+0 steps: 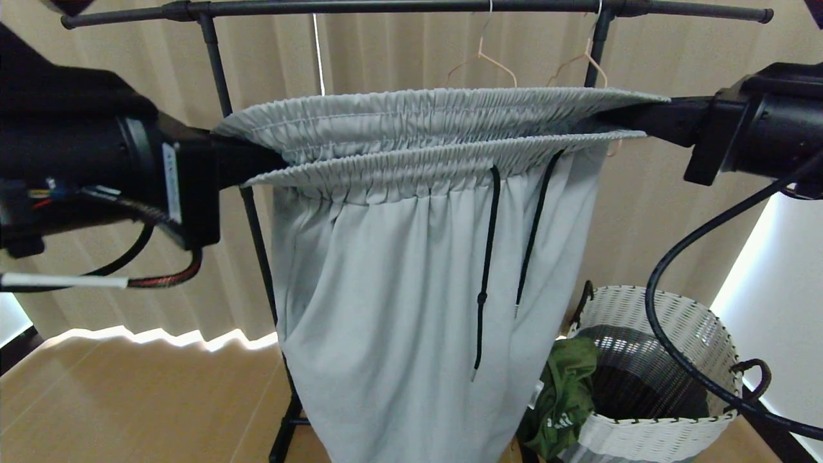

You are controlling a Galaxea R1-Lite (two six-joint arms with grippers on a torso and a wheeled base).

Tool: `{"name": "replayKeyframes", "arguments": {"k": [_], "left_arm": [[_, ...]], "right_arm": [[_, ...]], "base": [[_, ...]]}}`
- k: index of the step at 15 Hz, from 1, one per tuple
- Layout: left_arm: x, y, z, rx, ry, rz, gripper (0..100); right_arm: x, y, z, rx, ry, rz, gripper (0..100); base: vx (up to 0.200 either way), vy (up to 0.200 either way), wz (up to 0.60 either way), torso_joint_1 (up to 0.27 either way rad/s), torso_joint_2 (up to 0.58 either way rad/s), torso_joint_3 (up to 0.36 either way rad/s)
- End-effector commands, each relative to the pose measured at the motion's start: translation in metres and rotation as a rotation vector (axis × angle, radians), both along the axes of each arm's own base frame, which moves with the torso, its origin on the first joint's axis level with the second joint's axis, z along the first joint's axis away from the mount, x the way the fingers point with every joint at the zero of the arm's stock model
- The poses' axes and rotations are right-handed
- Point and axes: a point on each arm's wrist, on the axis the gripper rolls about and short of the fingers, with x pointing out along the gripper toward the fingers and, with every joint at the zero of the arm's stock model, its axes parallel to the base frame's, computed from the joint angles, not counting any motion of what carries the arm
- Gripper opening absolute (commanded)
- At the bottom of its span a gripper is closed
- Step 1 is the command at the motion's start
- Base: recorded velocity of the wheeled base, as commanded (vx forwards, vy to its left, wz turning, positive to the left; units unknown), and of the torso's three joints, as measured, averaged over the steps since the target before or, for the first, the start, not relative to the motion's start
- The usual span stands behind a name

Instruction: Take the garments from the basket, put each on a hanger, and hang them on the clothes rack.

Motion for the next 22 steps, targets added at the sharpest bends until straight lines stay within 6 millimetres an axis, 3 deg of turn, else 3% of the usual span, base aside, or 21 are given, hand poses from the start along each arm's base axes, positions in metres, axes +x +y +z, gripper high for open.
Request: {"name": "replayKeyframes", "arguments": {"k": [1,5,12,18,19,22], "left_arm": [[0.038,-0.011,-0.009,-0.001,-0.002,0.069,0],[0.051,-0.019,0.003,-0.043,-0.044,0.070,0],[0.038,-0.010,-0.007,-0.027,-0.018,0.074,0],[0.032,-0.006,-0.003,-0.036,-0.030,0.073,0],[0.032,-0.006,-0.004,-0.035,-0.028,0.073,0],[0.031,-0.005,-0.007,-0.027,-0.021,0.075,0]], "right_arm": [[-0.024,-0.014,0.012,0.011,-0.027,-0.018,0],[-0.048,-0.024,-0.005,-0.026,0.062,-0.012,0],[-0.042,-0.018,-0.011,-0.034,0.079,0.000,0],[-0.039,-0.017,-0.012,-0.038,0.089,0.000,0],[-0.039,-0.017,-0.013,-0.039,0.090,0.000,100],[-0.038,-0.017,-0.016,-0.045,0.100,-0.001,100]], "base": [[0.000,0.000,0.00,0.000,0.00,0.000],[0.000,0.000,0.00,0.000,0.00,0.000],[0.000,0.000,0.00,0.000,0.00,0.000],[0.000,0.000,0.00,0.000,0.00,0.000],[0.000,0.000,0.00,0.000,0.00,0.000],[0.000,0.000,0.00,0.000,0.00,0.000]]}}
